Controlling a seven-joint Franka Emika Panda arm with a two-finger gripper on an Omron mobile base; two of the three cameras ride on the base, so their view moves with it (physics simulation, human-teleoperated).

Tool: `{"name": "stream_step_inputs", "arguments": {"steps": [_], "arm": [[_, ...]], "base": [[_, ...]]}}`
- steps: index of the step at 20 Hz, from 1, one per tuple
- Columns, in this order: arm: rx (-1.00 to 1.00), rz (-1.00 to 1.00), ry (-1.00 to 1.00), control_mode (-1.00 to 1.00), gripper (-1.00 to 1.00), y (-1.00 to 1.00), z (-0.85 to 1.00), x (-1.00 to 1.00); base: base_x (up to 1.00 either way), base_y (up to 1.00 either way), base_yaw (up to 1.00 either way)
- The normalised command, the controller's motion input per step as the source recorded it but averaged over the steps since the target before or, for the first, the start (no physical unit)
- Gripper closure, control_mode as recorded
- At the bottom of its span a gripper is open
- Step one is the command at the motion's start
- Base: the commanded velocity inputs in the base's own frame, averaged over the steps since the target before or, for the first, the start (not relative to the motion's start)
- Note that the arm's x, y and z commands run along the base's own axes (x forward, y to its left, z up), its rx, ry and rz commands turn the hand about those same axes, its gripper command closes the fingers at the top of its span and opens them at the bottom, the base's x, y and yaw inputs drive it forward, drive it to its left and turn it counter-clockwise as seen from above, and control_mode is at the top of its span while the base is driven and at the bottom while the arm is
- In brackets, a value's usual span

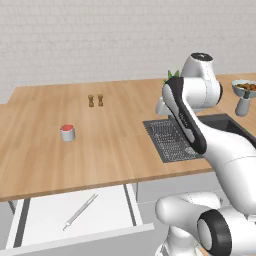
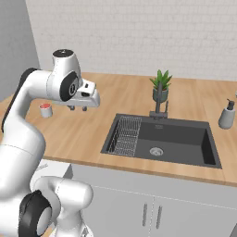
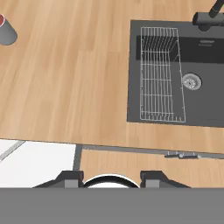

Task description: Pick the tongs from the drawer and place it on the counter.

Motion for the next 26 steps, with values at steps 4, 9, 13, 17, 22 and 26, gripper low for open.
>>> {"name": "stream_step_inputs", "arguments": {"steps": [4,9,13,17,22,26], "arm": [[0.00,0.00,-0.07,-1.00,-1.00,0.03,0.00,-0.32],[-0.05,0.00,0.00,-1.00,-1.00,0.92,-0.19,-0.49],[-0.04,0.00,0.00,-1.00,-1.00,1.00,-0.36,-0.20],[0.00,0.05,0.00,-1.00,-1.00,1.00,-0.33,-0.32],[-0.11,0.01,-0.03,-1.00,-1.00,1.00,-0.20,-0.42],[-0.01,0.00,0.01,-1.00,-1.00,0.63,-0.39,-0.34]], "base": [[0.00,0.00,0.00],[0.00,0.00,0.00],[0.00,0.00,0.00],[0.00,0.00,0.00],[0.00,0.00,0.00],[0.00,0.00,0.00]]}}
